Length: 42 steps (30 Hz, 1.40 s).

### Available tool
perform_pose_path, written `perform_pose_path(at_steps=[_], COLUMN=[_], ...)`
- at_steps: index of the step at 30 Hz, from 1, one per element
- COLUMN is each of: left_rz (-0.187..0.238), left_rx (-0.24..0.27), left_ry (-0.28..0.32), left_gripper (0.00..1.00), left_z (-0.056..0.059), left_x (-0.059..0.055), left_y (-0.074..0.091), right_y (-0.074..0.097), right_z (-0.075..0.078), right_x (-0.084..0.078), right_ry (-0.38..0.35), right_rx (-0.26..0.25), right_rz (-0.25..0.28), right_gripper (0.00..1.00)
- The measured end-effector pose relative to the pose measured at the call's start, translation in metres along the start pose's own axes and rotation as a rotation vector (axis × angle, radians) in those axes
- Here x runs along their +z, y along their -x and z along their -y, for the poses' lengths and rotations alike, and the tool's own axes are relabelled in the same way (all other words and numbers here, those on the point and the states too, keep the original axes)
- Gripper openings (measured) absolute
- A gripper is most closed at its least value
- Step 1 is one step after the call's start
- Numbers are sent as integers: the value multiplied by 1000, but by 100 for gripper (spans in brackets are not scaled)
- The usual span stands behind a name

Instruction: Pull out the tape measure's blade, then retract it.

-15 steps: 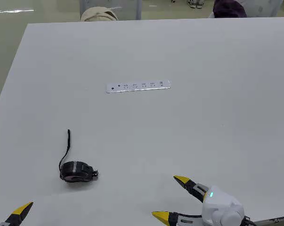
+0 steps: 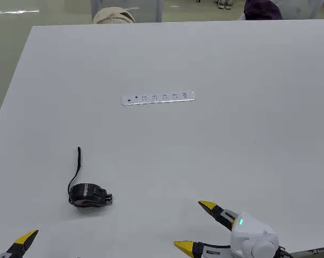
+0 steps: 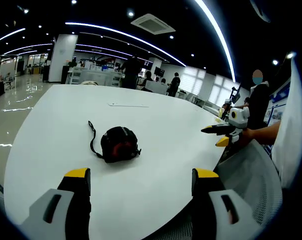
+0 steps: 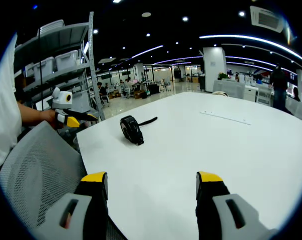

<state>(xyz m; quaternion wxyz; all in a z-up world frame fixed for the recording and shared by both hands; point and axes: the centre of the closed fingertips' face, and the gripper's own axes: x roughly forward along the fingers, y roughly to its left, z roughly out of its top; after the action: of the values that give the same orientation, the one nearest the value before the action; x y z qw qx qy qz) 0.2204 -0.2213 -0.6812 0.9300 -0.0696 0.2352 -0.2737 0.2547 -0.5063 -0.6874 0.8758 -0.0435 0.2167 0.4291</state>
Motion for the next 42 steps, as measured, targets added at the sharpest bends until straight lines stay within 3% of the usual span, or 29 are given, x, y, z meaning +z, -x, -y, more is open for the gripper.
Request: perform_pose_path(at_steps=[21,31,38,42], left_rz=[-19,-61,-66,-80], left_rx=[-13,-40,-91,-106], left_ry=[-16,-81,-148,-166], left_gripper=[81,81,80,79], left_z=[-1,-6,-4,-10], left_x=[-2,-3,3,6], left_y=[-4,-12,-24,-29], right_y=[-4,-12,-23,-29], right_z=[-2,-8,-16,-19], right_x=[0,6,9,5], right_ry=[-3,0,21,29], right_rx=[21,77,142,169], right_rz=[2,38,43,30], right_gripper=[72,67,66,66])
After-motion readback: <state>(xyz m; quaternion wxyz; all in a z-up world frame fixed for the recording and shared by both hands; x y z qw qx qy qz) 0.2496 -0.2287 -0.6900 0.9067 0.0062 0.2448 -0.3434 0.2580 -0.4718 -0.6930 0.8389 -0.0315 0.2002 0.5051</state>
